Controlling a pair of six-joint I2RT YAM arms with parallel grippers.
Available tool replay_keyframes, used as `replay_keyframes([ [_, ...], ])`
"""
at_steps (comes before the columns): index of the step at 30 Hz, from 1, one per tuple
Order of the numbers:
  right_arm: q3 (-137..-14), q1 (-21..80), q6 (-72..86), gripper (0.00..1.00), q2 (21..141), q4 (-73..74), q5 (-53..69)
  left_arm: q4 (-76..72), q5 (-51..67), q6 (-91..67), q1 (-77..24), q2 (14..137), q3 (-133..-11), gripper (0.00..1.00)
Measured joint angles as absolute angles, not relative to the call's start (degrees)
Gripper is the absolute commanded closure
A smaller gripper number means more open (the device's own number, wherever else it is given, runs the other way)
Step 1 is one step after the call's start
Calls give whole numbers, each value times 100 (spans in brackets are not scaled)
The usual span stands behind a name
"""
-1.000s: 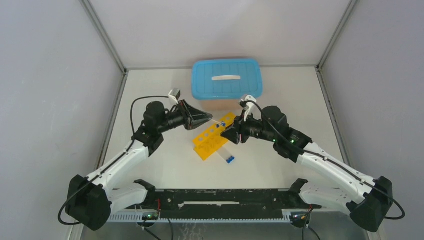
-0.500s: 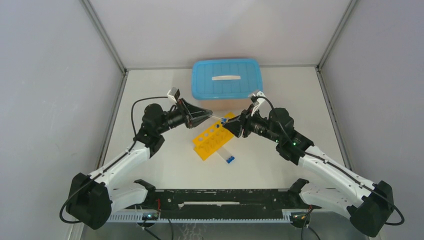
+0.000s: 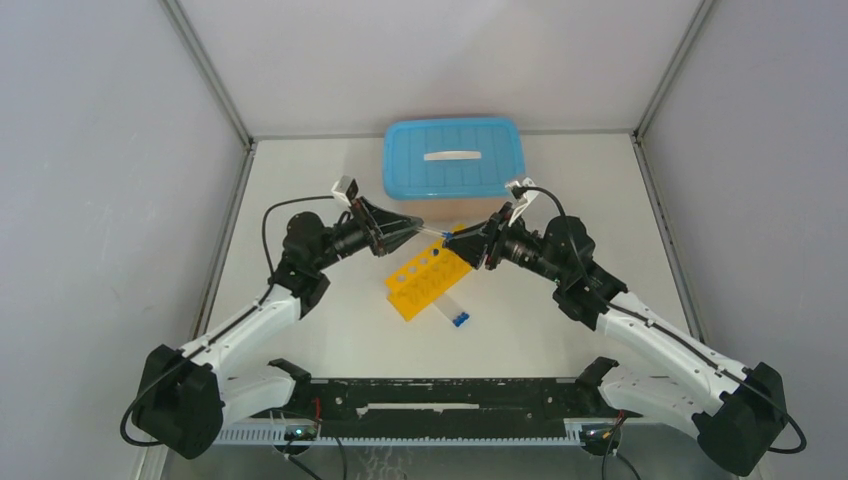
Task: Organize the chemistry lab equipment
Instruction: Pick up the test tube at the center of the board.
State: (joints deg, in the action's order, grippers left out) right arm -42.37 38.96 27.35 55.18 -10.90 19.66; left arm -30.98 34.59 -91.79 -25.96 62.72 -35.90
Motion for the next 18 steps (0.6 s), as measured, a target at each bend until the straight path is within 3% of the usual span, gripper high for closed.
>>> replay_keyframes([
  [18,-4193,3756,3129,57,5660,-1621,2309,-3538,3457,-9470,-2596,6383,-3446,89],
])
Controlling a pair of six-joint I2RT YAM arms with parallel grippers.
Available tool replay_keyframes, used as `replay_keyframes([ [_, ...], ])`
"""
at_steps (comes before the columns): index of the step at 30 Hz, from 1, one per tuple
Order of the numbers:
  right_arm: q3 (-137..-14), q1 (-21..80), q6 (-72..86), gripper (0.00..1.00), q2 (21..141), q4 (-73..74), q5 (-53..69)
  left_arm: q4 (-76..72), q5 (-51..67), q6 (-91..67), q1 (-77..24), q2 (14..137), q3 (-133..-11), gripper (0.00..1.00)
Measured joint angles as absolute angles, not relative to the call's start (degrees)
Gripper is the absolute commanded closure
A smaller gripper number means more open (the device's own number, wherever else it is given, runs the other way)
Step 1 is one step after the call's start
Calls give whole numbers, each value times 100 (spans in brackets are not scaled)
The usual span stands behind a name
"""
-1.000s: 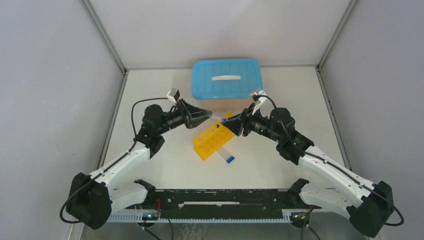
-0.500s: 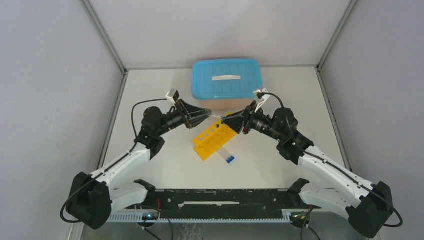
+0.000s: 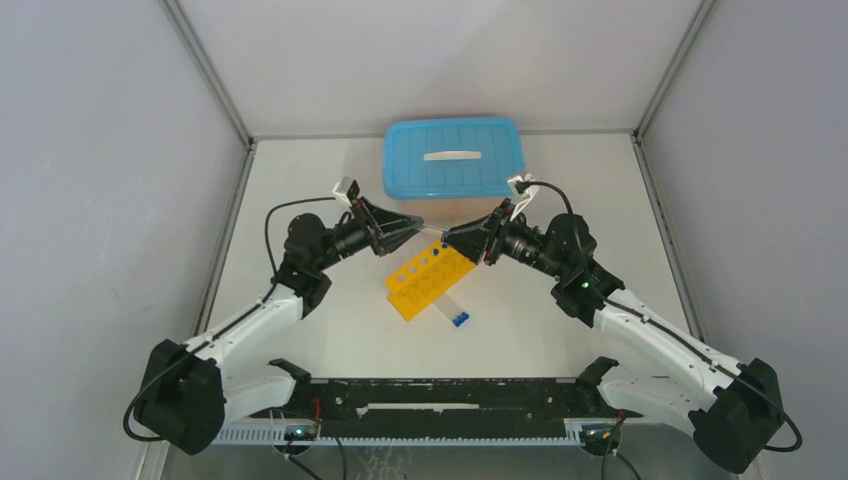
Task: Organize the chemistry lab equipment
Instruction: Pick up the test tube at the center of the board.
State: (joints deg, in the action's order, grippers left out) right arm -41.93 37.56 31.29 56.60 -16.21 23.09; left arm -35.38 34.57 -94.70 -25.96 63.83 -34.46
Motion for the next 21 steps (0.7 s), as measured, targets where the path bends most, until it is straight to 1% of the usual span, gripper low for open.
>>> replay_keyframes([
  [21,-4193,3708,3260,64,5806,-1831,2453,-3741,3465,-9561,-2596,6541,-3446,89],
])
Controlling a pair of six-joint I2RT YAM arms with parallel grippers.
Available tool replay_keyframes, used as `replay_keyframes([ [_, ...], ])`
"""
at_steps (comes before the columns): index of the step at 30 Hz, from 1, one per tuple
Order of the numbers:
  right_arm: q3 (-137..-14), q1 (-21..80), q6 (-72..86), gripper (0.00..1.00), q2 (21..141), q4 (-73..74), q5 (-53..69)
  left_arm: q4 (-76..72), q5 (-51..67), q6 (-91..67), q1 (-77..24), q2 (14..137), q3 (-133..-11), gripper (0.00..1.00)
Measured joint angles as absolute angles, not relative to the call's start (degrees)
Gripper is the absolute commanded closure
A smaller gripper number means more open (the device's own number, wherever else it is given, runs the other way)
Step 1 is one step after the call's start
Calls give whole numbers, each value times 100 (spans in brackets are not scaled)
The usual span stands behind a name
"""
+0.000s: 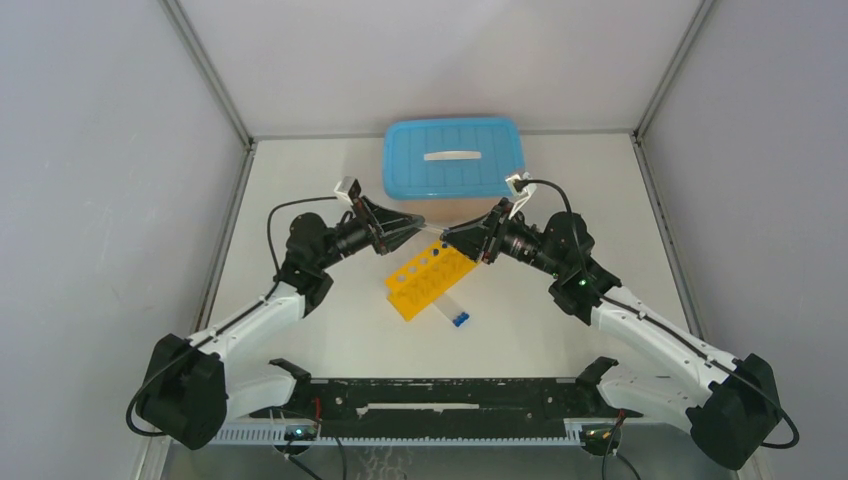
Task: Organize the chemistry lab equipment
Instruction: Pick up the test tube at the center of the board.
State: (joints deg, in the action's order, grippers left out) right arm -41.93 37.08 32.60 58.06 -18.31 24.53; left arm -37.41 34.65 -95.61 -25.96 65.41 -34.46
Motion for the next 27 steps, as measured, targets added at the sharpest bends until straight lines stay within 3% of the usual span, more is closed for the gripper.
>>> replay_keyframes([
  [27,-4193,3647,3271,67,5920,-1789,2429,-3253,3500,-9142,-2596,6523,-3463,89],
])
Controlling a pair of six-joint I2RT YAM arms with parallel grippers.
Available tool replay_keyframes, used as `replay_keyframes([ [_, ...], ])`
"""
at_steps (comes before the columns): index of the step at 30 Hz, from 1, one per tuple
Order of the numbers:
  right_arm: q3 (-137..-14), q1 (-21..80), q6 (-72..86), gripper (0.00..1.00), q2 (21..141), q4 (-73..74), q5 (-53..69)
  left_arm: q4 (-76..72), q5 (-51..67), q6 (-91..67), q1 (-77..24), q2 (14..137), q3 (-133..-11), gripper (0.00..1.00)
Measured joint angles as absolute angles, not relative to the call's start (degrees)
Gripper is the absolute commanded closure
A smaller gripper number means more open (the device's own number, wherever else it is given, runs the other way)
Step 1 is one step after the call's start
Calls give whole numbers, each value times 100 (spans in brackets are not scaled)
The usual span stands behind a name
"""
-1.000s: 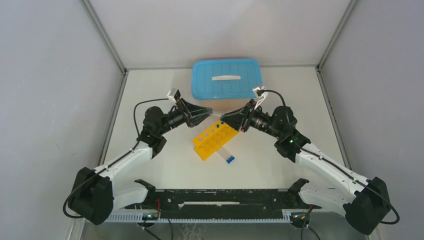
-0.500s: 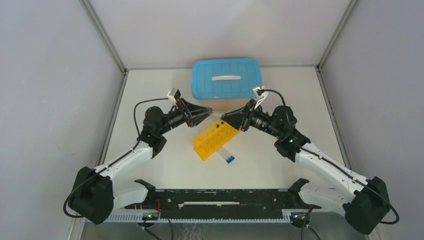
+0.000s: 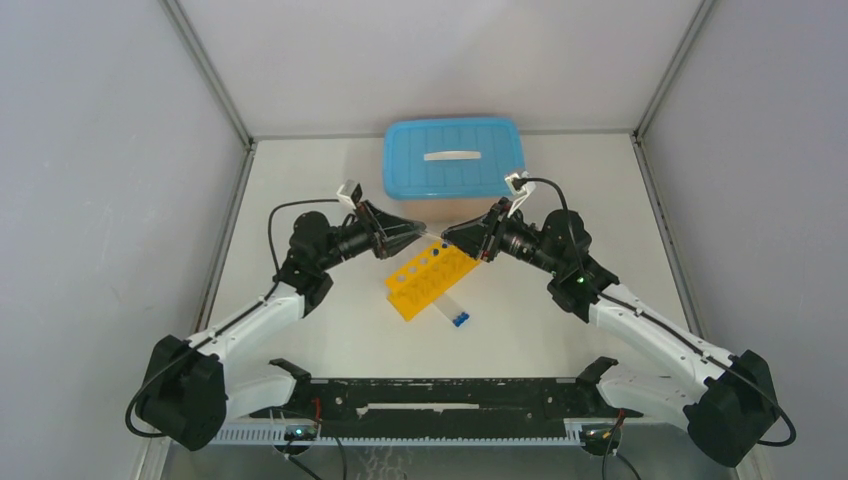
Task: Organize the chemistry lab equipment
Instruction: Pick up the test tube at the center of the board.
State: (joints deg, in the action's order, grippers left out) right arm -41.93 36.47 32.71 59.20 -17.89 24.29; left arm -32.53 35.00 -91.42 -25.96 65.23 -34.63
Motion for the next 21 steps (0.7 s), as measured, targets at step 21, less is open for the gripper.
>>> replay_keyframes([
  [21,-4193,3629,3218,59,5918,-1590,2432,-3013,3496,-9004,-2596,6514,-3463,89],
])
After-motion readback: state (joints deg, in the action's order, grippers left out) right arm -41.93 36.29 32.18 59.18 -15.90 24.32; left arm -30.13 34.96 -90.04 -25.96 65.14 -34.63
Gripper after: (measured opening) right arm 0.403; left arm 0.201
